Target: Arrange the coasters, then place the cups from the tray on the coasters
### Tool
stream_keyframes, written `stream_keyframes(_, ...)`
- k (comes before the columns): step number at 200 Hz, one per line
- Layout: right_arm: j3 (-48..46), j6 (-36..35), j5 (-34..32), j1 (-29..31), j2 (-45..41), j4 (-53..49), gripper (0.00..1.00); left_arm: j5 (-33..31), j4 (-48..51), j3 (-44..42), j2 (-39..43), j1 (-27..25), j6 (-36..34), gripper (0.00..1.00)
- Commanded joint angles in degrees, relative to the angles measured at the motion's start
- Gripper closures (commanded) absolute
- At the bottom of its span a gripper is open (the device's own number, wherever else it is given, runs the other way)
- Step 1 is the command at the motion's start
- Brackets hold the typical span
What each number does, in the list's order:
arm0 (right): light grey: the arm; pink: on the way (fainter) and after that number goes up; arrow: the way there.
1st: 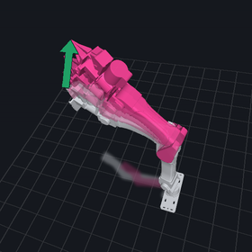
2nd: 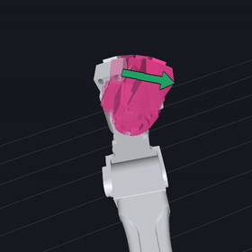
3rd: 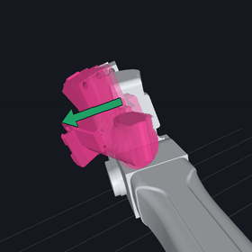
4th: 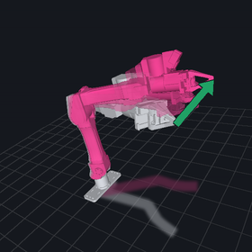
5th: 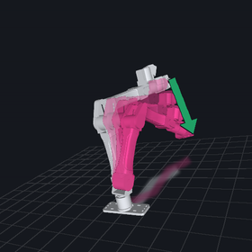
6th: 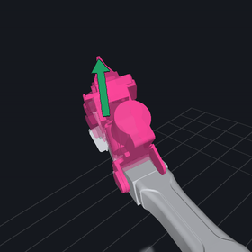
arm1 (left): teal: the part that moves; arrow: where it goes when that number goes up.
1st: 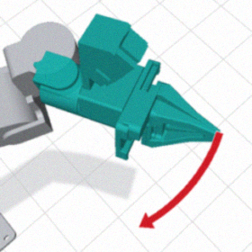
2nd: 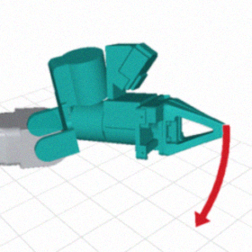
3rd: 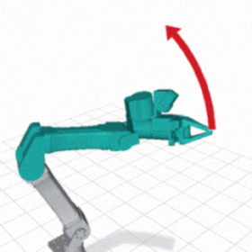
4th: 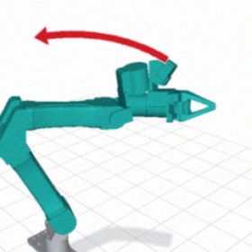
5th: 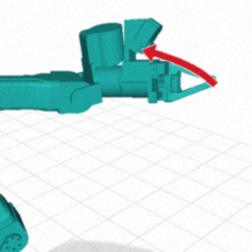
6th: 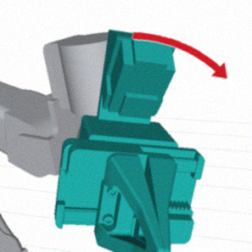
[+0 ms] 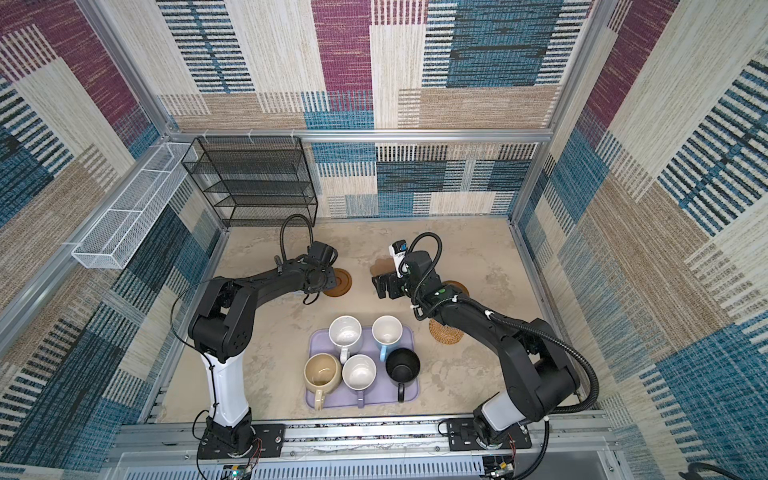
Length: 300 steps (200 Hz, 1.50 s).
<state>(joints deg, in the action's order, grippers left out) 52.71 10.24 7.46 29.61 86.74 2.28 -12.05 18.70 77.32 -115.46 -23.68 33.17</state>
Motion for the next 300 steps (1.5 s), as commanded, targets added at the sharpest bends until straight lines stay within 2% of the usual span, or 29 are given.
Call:
stream_keyframes(1,0.29,-0.04,-0.46,0.12,0.26,1.00,0.00,2.52,-1.57,-1.27,1.78,0.27,-2.38,0.57)
stream_keyframes(27,0.69,-0.15,-0.82,0.02,0.65,0.87,0.00,4.83,-1.94,-1.81,4.42,0.71,-2.71,0.46)
stream_keyframes(57,2.15,-0.99,-2.37,0.07,1.36,-0.63,0.00,3.24,-2.17,-2.73,9.14,1.36,-2.58,0.34)
stream_keyframes(79,2.74,-0.59,-2.78,0.02,1.77,-0.87,0.00,5.96,-1.08,-2.65,11.29,2.76,-2.06,0.35)
stream_keyframes(104,3.82,0.35,-4.23,-0.46,2.77,-1.68,0.00,8.76,-4.29,-8.36,17.79,2.94,-1.75,0.35)
stream_keyframes(113,5.09,0.13,-3.70,-0.85,4.09,-2.46,0.00,11.07,-5.92,-11.04,20.94,3.31,-1.49,0.30)
stream_keyframes(141,9.87,-0.75,-3.79,-1.77,8.32,-6.06,0.00,18.25,-9.36,-19.03,31.68,4.74,-0.67,0.01)
stream_keyframes(183,15.05,-0.93,1.07,-7.29,14.35,-6.93,0.00,28.61,-16.64,-28.73,41.65,4.87,2.25,0.01)
stream_keyframes(215,19.47,-2.74,2.68,-10.44,20.88,-8.01,0.01,35.75,-25.98,-33.35,42.01,4.88,4.92,0.01)
stream_keyframes(255,25.31,-7.91,3.29,-11.97,28.23,-10.06,0.06,38.68,-29.57,-34.13,38.79,5.31,6.99,0.01)
stream_keyframes(300,30.67,-11.01,7.52,-13.27,34.75,-11.29,0.12,36.03,-27.51,-33.93,38.85,5.27,5.61,0.02)
